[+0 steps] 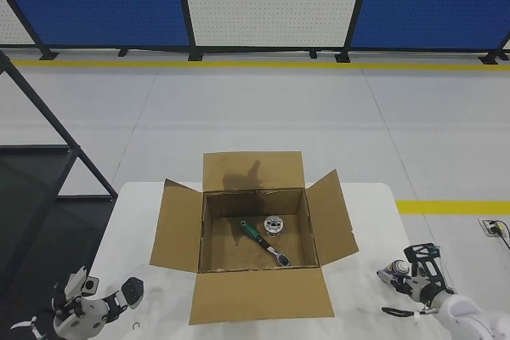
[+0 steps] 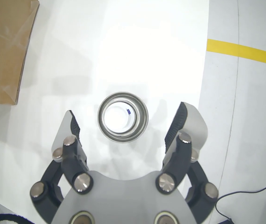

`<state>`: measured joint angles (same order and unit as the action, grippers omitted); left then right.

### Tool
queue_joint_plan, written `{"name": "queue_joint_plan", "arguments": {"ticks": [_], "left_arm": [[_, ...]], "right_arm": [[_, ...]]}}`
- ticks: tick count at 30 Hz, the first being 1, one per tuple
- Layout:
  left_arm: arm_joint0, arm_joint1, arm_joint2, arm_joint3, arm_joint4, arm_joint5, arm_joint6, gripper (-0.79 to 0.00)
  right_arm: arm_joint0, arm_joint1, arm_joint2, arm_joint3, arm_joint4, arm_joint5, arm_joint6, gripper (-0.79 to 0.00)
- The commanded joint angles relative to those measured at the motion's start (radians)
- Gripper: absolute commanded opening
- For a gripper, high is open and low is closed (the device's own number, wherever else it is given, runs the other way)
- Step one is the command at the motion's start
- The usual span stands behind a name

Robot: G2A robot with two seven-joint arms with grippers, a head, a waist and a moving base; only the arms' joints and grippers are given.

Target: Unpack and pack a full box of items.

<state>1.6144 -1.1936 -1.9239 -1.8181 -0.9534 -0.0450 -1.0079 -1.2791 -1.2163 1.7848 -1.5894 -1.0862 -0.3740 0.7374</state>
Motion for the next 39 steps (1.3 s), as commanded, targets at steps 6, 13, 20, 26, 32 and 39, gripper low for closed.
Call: {"name": "queue_joint_plan", "arguments": {"ticks": [6, 13, 20, 26, 32, 39], "left_arm": [[0.000, 0.000, 0.000, 0.000, 0.000, 0.000, 0.000, 0.000], [0.000, 0.000, 0.000, 0.000, 0.000, 0.000, 0.000, 0.000], [0.000, 0.000, 0.000, 0.000, 0.000, 0.000, 0.000, 0.000], [0.000, 0.000, 0.000, 0.000, 0.000, 0.000, 0.000, 0.000], [0.000, 0.000, 0.000, 0.000, 0.000, 0.000, 0.000, 0.000], [0.000, 0.000, 0.000, 0.000, 0.000, 0.000, 0.000, 0.000]], "right_arm": [[-0.032, 0.009, 0.019, -0.060, 0.020, 0.002, -0.019, -0.785], [-0.100, 0.018, 0.070, -0.271, 0.046, 0.024, -0.017, -0.785], [-0.114, 0.025, 0.073, -0.536, 0.041, 0.072, 0.024, -0.785], [-0.040, 0.028, -0.028, -0.749, 0.029, 0.153, 0.083, -0.785], [0.133, 0.026, -0.235, -0.761, -0.017, 0.214, 0.140, -0.785], [0.339, 0.001, -0.505, -0.682, -0.033, 0.381, 0.199, -0.785]]}}
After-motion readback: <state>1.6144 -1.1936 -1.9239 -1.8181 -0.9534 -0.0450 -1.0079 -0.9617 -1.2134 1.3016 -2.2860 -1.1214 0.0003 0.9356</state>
